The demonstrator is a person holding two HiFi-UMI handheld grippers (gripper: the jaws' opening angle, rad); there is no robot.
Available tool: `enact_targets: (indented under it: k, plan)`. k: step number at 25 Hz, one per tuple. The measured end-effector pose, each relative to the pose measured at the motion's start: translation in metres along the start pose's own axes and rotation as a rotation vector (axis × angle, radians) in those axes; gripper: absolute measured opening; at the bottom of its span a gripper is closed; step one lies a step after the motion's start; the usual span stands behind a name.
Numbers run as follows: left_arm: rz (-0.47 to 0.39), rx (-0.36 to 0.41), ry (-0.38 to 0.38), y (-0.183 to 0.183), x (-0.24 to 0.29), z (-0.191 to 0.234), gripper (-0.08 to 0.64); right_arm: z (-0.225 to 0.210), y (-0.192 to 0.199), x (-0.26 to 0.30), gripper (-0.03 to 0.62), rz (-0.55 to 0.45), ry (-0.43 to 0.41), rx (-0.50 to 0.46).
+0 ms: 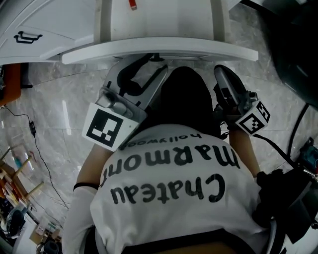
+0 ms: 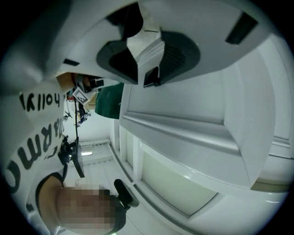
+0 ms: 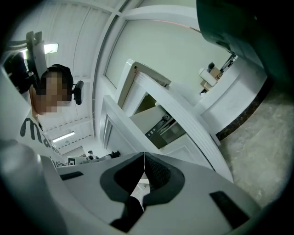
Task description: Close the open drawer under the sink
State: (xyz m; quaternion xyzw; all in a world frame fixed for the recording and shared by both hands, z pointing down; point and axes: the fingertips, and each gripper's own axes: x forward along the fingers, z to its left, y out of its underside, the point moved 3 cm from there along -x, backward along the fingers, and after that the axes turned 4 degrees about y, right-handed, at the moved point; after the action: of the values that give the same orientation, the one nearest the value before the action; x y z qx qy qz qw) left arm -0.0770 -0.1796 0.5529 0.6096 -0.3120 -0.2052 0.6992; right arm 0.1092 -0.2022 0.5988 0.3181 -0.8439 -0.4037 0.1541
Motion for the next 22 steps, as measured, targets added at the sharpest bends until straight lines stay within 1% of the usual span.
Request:
enact_targets:
  k: [2,4,8,10,14,20,22]
  plan:
    - [-0.009,-0.007,-0.009,0.001,0.002,0.000,0.136,-0.003,-0.001,-0.003,0.012,-0.014,0.007,-0.006]
    - [-0.020,-0.017,-0.018,0.002,0.001,0.002,0.105,-0.005,-0.001,-0.004,0.012,-0.023,0.012,-0.009]
    - [-0.022,-0.044,-0.009,0.000,0.003,0.004,0.098,-0.004,-0.005,-0.006,0.012,-0.023,0.022,-0.022]
    - [-0.023,-0.043,-0.011,-0.001,0.005,0.006,0.098,-0.002,-0.005,-0.006,0.012,-0.016,0.023,-0.034]
    - [-0.052,-0.032,-0.008,-0.005,0.011,0.018,0.094,-0.002,-0.007,-0.006,0.012,-0.001,0.033,-0.056]
    - [-0.046,-0.029,-0.014,-0.010,0.025,0.038,0.094,-0.009,-0.006,0.014,0.012,0.045,0.042,-0.083]
    - [-0.046,-0.036,-0.017,-0.010,0.027,0.044,0.092,-0.011,-0.003,0.021,0.012,0.061,0.050,-0.071]
